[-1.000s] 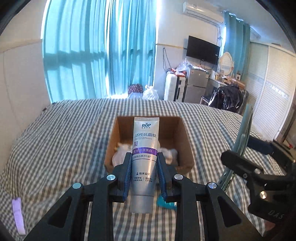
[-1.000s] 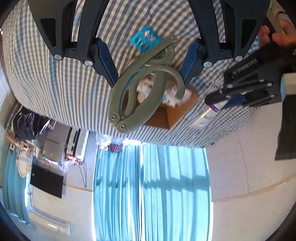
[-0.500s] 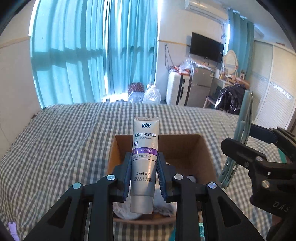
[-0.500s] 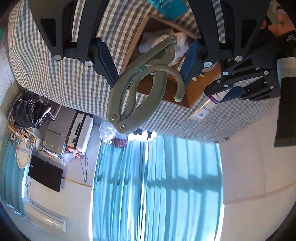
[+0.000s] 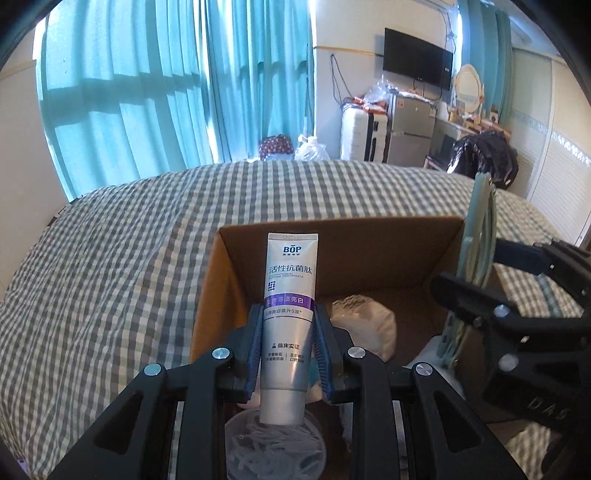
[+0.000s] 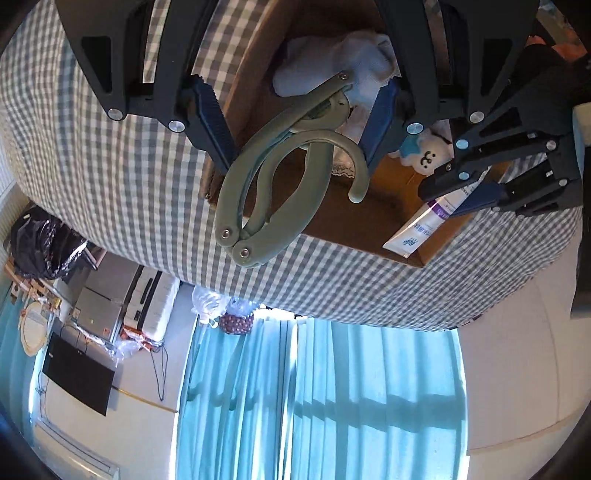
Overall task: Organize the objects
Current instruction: 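Carry the tube and hanger over the box and open both tools, then lower the right tool onto the teal blister pack and grasp it, then lift the blister pack with the right tool and drop it into the box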
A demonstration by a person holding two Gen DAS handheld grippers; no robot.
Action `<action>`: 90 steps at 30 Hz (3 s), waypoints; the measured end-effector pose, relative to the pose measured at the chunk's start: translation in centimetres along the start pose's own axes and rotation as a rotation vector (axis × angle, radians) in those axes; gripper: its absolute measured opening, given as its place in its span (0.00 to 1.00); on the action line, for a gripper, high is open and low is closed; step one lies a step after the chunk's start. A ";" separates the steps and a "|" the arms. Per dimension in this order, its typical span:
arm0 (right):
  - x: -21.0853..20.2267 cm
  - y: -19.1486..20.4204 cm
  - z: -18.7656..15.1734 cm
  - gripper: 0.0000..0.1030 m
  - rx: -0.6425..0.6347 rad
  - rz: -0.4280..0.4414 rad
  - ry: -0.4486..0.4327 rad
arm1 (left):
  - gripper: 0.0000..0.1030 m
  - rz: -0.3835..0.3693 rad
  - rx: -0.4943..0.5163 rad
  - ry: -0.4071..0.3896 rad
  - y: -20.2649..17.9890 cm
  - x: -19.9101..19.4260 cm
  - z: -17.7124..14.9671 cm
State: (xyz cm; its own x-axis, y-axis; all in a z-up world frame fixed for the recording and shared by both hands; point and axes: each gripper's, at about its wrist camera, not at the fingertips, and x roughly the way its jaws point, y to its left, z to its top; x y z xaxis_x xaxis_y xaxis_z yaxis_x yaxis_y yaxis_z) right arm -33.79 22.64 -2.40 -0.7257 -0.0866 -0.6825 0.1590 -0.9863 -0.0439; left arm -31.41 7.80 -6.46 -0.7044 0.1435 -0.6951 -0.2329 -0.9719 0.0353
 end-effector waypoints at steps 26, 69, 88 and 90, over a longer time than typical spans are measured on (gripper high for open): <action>-22.1 0.5 0.1 1.00 0.040 0.011 -0.281 | 0.98 0.071 -0.084 -0.221 0.3 -18.9 0.8; -2.2 5.3 -18.0 1.00 -0.113 0.117 0.215 | 1.00 0.121 -0.162 0.133 2.2 -7.8 -19.6; -2.2 5.7 -19.4 0.78 -0.174 0.111 0.258 | 1.00 0.133 -0.135 0.154 2.0 -7.1 -20.4; -2.9 5.5 -19.8 0.73 -0.164 0.113 0.257 | 1.00 0.134 -0.137 0.154 2.2 -7.1 -20.4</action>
State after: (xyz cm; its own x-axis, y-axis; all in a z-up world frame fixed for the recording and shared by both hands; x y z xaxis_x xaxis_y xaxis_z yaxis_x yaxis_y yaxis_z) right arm -17.57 20.19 -15.09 -0.5079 -0.1357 -0.8507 0.3496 -0.9350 -0.0596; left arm -13.27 0.83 -16.07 -0.6102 -0.0082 -0.7922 -0.0439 -0.9981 0.0442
